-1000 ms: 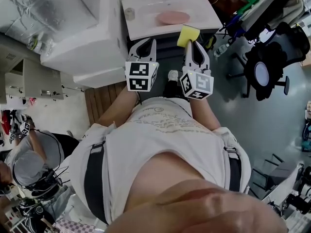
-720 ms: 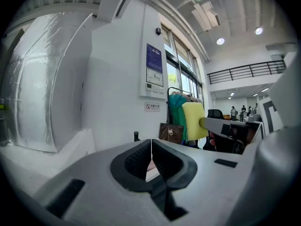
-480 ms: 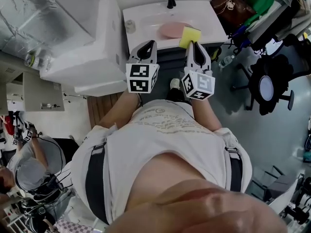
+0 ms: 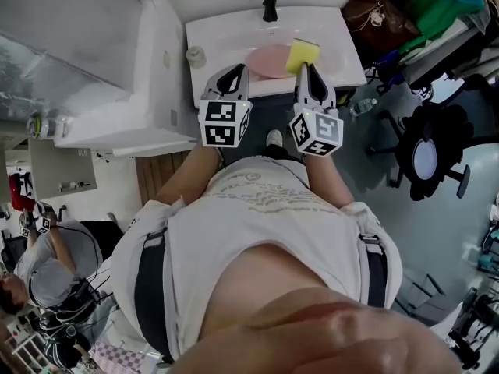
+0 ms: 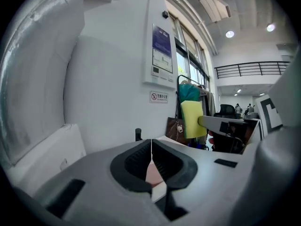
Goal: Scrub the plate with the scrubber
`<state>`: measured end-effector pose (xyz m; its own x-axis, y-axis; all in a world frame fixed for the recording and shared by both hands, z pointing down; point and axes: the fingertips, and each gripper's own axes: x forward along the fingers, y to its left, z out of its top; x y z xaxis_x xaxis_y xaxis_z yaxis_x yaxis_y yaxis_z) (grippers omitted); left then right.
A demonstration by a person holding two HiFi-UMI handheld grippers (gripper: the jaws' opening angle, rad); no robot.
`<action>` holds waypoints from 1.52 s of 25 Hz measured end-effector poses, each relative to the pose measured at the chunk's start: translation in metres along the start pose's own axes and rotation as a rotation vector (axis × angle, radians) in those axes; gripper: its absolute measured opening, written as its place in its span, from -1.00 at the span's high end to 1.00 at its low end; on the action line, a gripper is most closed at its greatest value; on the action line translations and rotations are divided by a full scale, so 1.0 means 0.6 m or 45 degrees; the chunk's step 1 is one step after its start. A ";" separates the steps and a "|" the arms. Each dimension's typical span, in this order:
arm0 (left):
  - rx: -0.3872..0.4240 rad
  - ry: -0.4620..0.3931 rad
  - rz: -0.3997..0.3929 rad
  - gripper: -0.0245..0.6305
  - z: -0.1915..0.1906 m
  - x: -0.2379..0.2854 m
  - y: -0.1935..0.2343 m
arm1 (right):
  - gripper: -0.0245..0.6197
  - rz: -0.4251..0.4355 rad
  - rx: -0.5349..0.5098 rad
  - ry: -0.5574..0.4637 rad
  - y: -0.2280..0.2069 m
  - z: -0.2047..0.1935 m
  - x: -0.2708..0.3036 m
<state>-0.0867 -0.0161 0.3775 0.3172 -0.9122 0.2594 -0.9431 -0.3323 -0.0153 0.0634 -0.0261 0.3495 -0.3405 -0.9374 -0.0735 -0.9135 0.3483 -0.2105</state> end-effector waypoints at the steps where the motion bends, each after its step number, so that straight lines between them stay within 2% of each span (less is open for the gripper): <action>1: -0.004 0.012 0.002 0.85 0.001 0.019 0.003 | 0.80 0.000 0.004 0.006 -0.011 -0.001 0.014; 9: -0.025 0.075 0.026 0.85 0.003 0.153 0.027 | 0.79 0.014 -0.002 0.084 -0.089 -0.034 0.123; 17: -0.066 0.151 0.092 0.85 0.003 0.259 0.056 | 0.80 0.124 -0.012 0.177 -0.131 -0.057 0.231; 26: -0.167 0.266 0.186 0.85 -0.038 0.301 0.109 | 0.80 0.259 -0.018 0.310 -0.131 -0.094 0.305; 31: -0.184 0.337 0.153 0.85 -0.072 0.320 0.132 | 0.80 0.227 -0.024 0.403 -0.131 -0.144 0.313; 35: -0.192 0.449 0.121 0.85 -0.123 0.343 0.154 | 0.80 0.171 -0.030 0.429 -0.133 -0.160 0.315; 38: -0.291 0.584 0.069 0.85 -0.187 0.359 0.161 | 0.80 0.127 -0.053 0.442 -0.137 -0.168 0.306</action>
<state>-0.1210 -0.2176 0.5400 0.2389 -0.7109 0.6615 -0.9710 -0.1795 0.1578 0.0537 -0.2266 0.4514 -0.4773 -0.8438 0.2454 -0.8778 0.4447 -0.1783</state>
